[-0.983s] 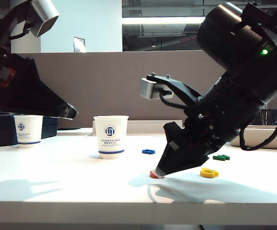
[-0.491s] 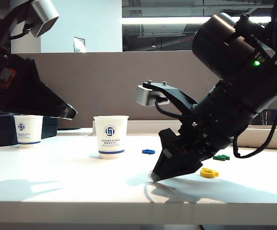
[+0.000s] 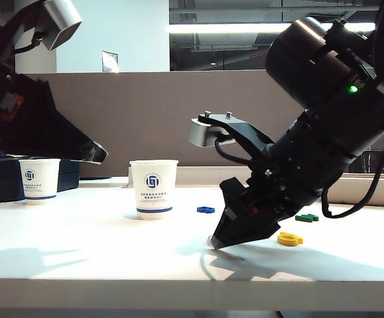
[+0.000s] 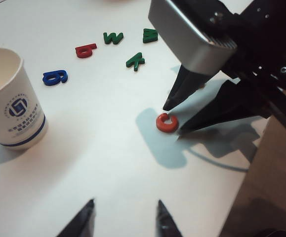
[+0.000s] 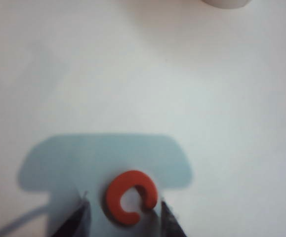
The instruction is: Pick up the letter "c" and put it in the paper cup.
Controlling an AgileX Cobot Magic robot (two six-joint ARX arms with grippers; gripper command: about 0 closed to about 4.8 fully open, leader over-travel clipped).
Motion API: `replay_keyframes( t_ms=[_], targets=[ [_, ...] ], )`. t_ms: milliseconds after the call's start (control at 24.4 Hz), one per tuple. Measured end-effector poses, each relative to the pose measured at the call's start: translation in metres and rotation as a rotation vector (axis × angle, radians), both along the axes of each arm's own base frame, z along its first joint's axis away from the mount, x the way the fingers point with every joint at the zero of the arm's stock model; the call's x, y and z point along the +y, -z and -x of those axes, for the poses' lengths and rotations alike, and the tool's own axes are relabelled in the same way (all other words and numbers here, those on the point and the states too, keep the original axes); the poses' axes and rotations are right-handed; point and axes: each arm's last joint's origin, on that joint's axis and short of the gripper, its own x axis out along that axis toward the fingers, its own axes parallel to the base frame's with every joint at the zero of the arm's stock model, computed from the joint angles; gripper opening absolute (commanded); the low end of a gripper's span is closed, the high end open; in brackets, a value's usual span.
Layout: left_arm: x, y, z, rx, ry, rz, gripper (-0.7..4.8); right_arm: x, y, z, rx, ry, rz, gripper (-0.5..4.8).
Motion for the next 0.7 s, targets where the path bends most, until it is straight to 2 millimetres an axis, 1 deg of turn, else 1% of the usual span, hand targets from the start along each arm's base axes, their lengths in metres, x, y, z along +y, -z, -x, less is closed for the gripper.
replay_keyframes(
  t_ms=[246,532,696],
  targets=[
    [0.000,-0.001,0.000,-0.006,0.000,0.003,1.52,0.000,0.001,-0.001,-0.003,0.006,-0.004,1.79],
    [0.000,-0.001,0.000,-0.006,0.000,0.003,1.52,0.009,0.005,-0.011,-0.005,0.019,-0.035,1.79],
    [0.000,-0.001,0.000,-0.005,0.000,0.003,1.52,0.009,0.005,-0.011,-0.003,0.020,-0.033,1.78]
  ],
)
